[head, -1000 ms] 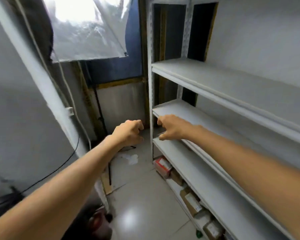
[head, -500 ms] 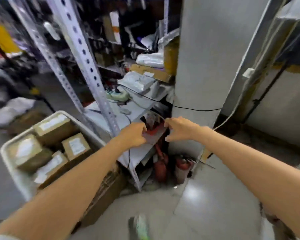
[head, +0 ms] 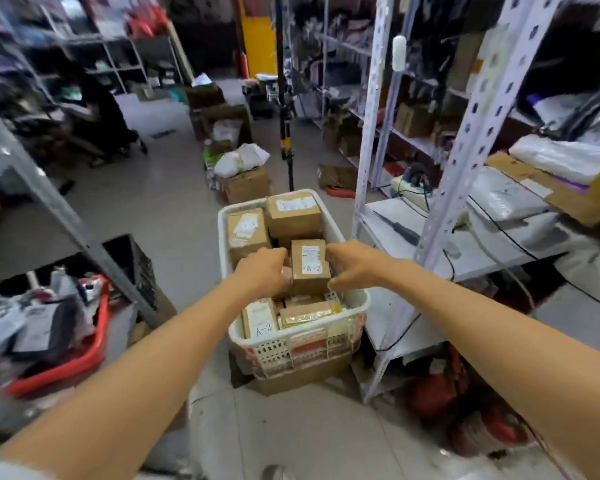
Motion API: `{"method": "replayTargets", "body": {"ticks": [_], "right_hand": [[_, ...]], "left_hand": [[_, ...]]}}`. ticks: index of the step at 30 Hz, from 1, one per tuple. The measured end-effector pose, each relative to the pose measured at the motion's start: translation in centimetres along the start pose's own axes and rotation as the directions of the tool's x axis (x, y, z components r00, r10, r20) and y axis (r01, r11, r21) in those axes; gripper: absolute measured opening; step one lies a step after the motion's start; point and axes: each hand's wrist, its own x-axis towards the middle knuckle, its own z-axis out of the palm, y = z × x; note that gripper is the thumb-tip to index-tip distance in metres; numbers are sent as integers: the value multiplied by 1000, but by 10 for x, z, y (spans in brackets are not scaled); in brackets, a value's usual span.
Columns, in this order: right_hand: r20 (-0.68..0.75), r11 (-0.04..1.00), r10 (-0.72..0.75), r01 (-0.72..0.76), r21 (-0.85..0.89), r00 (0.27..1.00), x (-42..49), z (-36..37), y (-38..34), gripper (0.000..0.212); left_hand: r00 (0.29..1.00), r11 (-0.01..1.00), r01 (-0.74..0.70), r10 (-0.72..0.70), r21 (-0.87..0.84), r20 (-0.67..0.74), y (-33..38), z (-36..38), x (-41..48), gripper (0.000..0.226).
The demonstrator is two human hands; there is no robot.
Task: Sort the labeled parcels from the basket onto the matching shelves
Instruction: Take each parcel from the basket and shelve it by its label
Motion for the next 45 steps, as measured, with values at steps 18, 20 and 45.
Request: {"method": "replayTargets", "body": {"ticks": [18,20,45], "right_hand": [[106,999,-43,46,-25,993,207,-24,-38,37],[126,998,-53,56,-16,991,233,-24,-31,32],[388,991,63,-102,82,919,493,84,60,52]], "left_hand": [[988,979,156,-152,-130,36,-148,-40,117,36],[983,975,178,-172,-130,56,-157,-39,133,38],[874,795,481,-403,-370,272,-275,63,363,50]]}}
